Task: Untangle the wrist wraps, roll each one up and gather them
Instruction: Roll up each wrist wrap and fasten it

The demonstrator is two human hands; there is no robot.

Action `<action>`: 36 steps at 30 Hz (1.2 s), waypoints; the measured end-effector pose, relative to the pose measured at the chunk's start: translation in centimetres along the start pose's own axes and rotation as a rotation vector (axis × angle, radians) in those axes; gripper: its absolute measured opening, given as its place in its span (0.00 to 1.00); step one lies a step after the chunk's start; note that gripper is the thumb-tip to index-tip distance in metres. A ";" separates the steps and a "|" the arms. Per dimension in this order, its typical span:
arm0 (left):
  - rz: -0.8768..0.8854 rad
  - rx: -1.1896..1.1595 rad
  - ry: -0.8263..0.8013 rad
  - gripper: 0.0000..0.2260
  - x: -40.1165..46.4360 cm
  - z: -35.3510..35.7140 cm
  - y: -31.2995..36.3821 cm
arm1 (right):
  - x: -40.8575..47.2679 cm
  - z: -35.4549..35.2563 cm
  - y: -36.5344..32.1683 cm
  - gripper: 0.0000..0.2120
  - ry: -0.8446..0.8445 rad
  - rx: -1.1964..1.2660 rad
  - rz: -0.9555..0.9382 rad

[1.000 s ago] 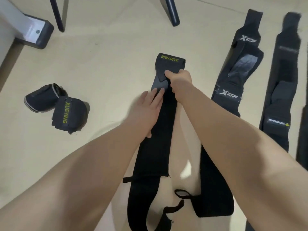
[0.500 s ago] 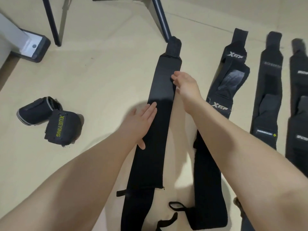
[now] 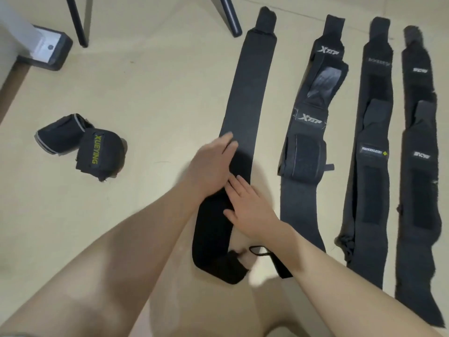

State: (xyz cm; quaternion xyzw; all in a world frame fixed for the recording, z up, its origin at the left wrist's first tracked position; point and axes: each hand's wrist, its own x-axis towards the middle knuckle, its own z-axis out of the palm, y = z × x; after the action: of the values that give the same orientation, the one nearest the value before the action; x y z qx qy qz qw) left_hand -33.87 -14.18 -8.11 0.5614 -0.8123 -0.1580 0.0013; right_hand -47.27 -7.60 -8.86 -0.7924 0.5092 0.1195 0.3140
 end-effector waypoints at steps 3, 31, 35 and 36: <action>0.060 -0.194 0.073 0.19 -4.8 0.6 0.7 | 1.6 -0.5 0.6 0.33 -0.013 -0.111 0.014; -0.219 -0.416 -0.401 0.10 -17.7 2.9 0.1 | -7.5 7.2 -6.2 0.12 0.025 -0.293 -0.218; -0.204 -0.415 -0.422 0.15 -17.9 2.9 1.1 | -8.1 6.0 -2.9 0.13 -0.072 -0.162 -0.218; -0.170 -0.408 -0.415 0.18 -18.0 3.2 1.6 | -8.5 5.9 -2.5 0.14 -0.086 -0.130 -0.210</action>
State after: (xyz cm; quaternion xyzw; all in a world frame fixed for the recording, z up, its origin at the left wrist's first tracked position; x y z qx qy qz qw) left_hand -29.29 3.57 -7.55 0.5711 -0.6969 -0.4289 -0.0654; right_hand -48.12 3.03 -8.15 -0.8542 0.4005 0.1525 0.2945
